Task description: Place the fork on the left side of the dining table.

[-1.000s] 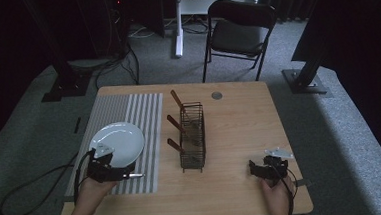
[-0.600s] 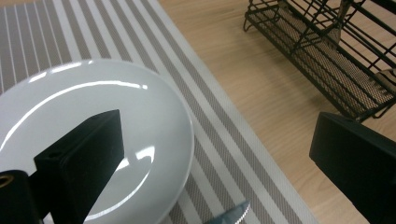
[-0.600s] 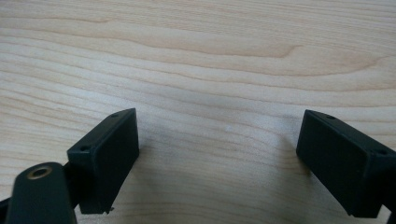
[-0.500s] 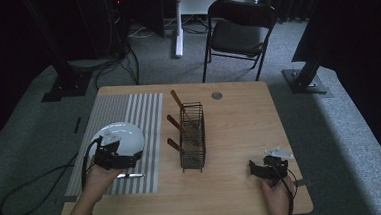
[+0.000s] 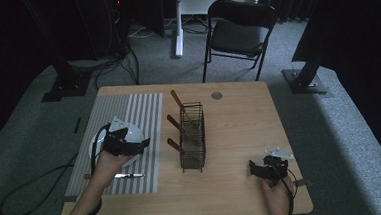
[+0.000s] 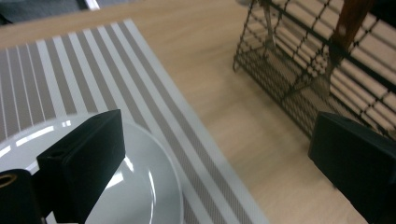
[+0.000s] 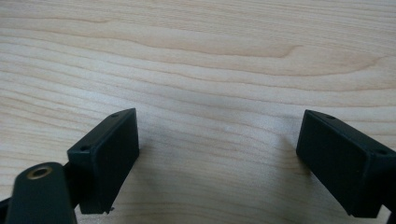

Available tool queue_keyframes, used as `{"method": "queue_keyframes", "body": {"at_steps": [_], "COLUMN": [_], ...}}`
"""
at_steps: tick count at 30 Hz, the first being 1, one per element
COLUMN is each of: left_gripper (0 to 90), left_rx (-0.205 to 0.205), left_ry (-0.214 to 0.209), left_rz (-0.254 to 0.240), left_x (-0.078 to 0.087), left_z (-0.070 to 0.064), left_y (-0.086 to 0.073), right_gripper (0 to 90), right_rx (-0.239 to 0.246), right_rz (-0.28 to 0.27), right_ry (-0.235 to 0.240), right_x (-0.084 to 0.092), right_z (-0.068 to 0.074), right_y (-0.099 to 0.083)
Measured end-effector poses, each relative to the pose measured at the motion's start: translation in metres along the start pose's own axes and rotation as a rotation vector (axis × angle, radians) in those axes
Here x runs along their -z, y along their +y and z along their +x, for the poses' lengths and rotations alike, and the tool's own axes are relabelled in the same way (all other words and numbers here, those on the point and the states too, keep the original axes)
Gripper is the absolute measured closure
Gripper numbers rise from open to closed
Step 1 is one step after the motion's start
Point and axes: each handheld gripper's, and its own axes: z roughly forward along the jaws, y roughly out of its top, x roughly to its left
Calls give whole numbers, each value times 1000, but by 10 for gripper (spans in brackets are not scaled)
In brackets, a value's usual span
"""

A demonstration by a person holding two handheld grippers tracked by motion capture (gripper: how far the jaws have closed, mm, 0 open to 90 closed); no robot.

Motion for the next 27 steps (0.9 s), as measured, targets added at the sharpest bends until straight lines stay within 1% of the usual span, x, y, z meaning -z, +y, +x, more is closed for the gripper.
{"method": "queue_keyframes", "body": {"at_steps": [2, 3, 4, 5, 6, 7, 9, 10, 11, 13, 14, 15, 16, 17, 19, 22, 24, 25, 26, 27], "left_gripper": [39, 39, 39, 39, 38, 38, 39, 39, 39, 39, 39, 39, 39, 39, 39, 39, 39, 39, 39, 39], "left_rx": [21, 21, 5, -2, 0, -1, 2, 2, -3, -4, -4, -3, -15, -17, -19, -27, -19, -24, -22, -21], "left_ry": [-22, -22, -20, -24, -44, -45, -58, -51, -57, -46, -61, -54, -43, -47, -41, -42, -61, -55, -52, -57], "left_rz": [-15, -15, -18, -20, -27, -40, -46, -49, -51, -52, -51, -54, -48, -46, -38, -38, -46, -46, -54, -52], "left_x": [-2, -2, -4, -5, -5, -5, -5, -6, -6, -7, -8, -9, -11, -13, -16, -22, -25, -28, -30, -32], "left_z": [0, 0, -3, -3, -3, -3, -2, -2, -1, 0, 0, 1, 0, 0, 0, -2, -2, -2, -2, -2], "left_y": [6, 6, 14, 17, 20, 23, 27, 30, 33, 37, 40, 42, 45, 48, 52, 59, 62, 63, 64, 65], "right_gripper": [128, 128, 128, 128, 128, 128, 128, 128, 128, 129, 128, 128, 128, 128, 128, 128, 128, 128, 128, 128], "right_rx": [0, 0, -1, -1, 1, 1, 1, 0, 0, -1, -1, -1, -1, -1, -1, -1, -1, -1, -1, -1], "right_rz": [0, 0, 0, 0, -1, -1, -1, 0, 0, 0, 0, 0, 0, 0, 0, 0, 0, 0, 0, 0], "right_ry": [0, 0, 0, 0, -1, -1, -1, 0, 0, 0, 0, 0, 0, 0, 0, 0, 0, 0, 0, 0], "right_x": [0, 0, 0, 0, 0, 0, 0, 0, 0, 0, 0, 0, 0, 0, 0, 0, 0, 0, 0, 0], "right_z": [0, 0, 0, 0, 0, 0, 0, 0, 0, 0, 0, 0, 0, 0, 0, 0, 0, 0, 0, 0], "right_y": [0, 0, 0, 0, 0, 0, 0, 0, 0, 0, 0, 0, 0, 0, 0, 0, 0, 0, 0, 0]}}
